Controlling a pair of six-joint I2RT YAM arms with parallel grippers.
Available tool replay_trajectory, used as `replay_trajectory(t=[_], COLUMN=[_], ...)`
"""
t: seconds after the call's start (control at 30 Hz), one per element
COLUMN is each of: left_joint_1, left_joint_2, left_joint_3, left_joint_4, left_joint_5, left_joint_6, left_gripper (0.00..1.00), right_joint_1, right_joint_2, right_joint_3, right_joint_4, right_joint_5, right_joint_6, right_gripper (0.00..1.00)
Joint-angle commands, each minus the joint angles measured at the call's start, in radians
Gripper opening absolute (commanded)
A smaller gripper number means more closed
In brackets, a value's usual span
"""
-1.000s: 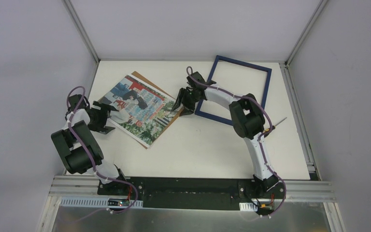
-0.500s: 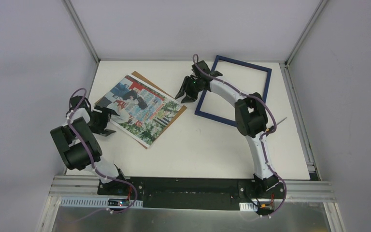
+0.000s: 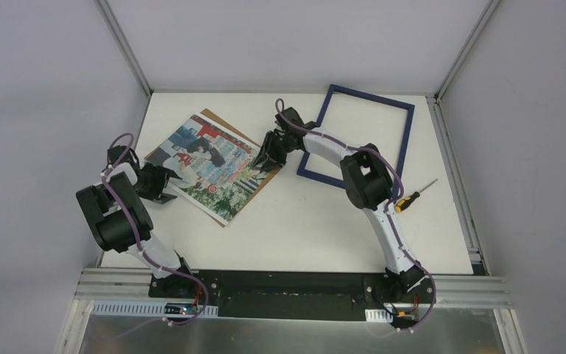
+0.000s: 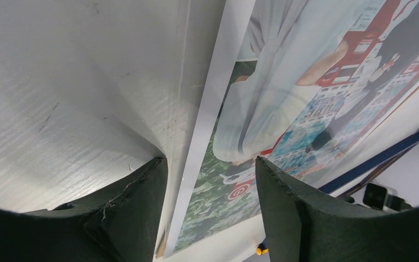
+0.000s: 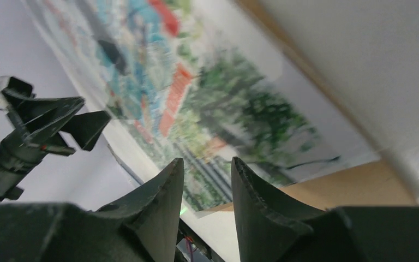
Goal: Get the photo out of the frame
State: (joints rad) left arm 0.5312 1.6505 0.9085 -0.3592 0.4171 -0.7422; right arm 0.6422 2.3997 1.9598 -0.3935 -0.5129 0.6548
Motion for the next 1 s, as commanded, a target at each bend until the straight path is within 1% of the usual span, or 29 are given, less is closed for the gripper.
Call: replay_trajectory(t=[0.0,0.2,0.33,0.43,0.77,0.87,0.93,0.97], left_joint_1=[0.003,0.003,0.002,0.001,-0.03,-0.034,-0.036,-0.037], left_joint_2=[0.02,-0.028,-0.084,-0.098,-0.109,-0.1,-0.083,-0.071], left_joint_3=[0.016,0.034,0.04,0.047,0.046,0.03,0.027,0.029], left_joint_4=[0.022,0.026,0.032,0.037,0.072,0.095,0.112,0.117], left_joint_5=[-0.003,0.024,0.035,0.056,0.083,0.09,0.094,0.091], left_joint_6=[0.034,0.013,-0.003,-0.024,-0.093,-0.115,-0.124,-0.12], left_gripper=[0.61,0.59,0.59,0.58,0.57,0.54,0.55,0.57], right_joint_1=[-0.007,-0.009,-0.013,-0.013,-0.013,-0.013,-0.011,-0.011], right_joint_2=[0.033,0.053,0.058,0.044,0.026,0.028,0.025,0.023], right_joint_3=[0.024,-0.012,-0.013,-0.012,0.0,-0.003,-0.006,-0.007], right_joint_4=[-0.031,-0.061,-0.092,-0.099,-0.103,-0.111,-0.113,-0.115], right_joint_5=[0.01,0.016,0.01,0.009,-0.022,-0.028,-0.029,-0.03], right_joint_6=[0.008,0.002,-0.014,-0.031,-0.025,-0.031,-0.038,-0.043], right_gripper=[0.4,0.4,0.39,0.4,0.43,0.44,0.47,0.48])
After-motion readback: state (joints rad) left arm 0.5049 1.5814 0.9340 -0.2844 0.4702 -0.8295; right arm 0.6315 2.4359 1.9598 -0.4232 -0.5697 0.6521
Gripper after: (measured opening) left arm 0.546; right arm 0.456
